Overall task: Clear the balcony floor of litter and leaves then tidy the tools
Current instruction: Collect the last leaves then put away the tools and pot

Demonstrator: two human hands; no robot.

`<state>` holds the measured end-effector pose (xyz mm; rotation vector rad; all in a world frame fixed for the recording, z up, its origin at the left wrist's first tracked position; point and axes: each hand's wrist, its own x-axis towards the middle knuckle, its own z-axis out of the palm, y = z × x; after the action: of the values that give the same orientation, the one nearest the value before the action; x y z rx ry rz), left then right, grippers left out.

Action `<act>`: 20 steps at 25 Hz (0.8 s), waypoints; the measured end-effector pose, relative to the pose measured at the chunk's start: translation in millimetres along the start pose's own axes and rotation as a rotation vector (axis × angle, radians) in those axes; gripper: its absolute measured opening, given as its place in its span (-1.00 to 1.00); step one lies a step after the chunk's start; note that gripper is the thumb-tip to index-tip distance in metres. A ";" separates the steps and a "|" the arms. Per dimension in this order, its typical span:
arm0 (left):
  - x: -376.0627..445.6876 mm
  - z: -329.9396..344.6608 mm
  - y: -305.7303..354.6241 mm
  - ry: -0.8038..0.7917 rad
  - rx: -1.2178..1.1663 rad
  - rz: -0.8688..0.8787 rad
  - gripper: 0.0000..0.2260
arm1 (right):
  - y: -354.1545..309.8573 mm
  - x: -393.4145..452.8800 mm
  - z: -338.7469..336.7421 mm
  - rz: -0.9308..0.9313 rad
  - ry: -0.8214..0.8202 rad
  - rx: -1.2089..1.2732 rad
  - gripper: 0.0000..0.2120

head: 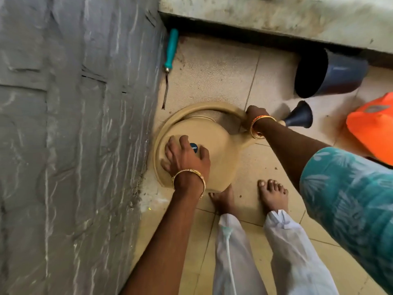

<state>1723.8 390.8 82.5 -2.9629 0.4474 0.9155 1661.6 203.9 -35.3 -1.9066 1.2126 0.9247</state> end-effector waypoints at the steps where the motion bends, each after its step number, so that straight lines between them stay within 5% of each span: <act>1: 1.5 -2.1 3.0 -0.018 -0.018 0.011 -0.58 | 1.0 -3.6 0.2 -0.003 -0.012 0.048 -0.60; 6: 7.7 -21.8 22.3 -0.088 -0.031 0.104 -0.50 | -5.5 -50.8 -9.4 -0.094 0.055 0.419 -0.72; 10: 22.0 -47.6 36.9 -0.080 0.174 0.268 -0.30 | -4.6 -102.9 -32.7 -0.262 -0.088 0.461 -0.67; 15: 17.8 -88.2 44.9 -0.408 0.331 0.416 -0.68 | 10.7 -161.1 -43.7 -0.478 -0.065 0.310 -0.64; 20: -60.1 -111.2 41.2 -0.525 0.372 0.496 -0.72 | 29.6 -228.9 -42.7 -0.420 0.201 0.222 -0.61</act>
<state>1726.6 357.2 211.1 -2.1913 1.1867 1.4003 1571.5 259.3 174.2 -1.9969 0.9238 0.3699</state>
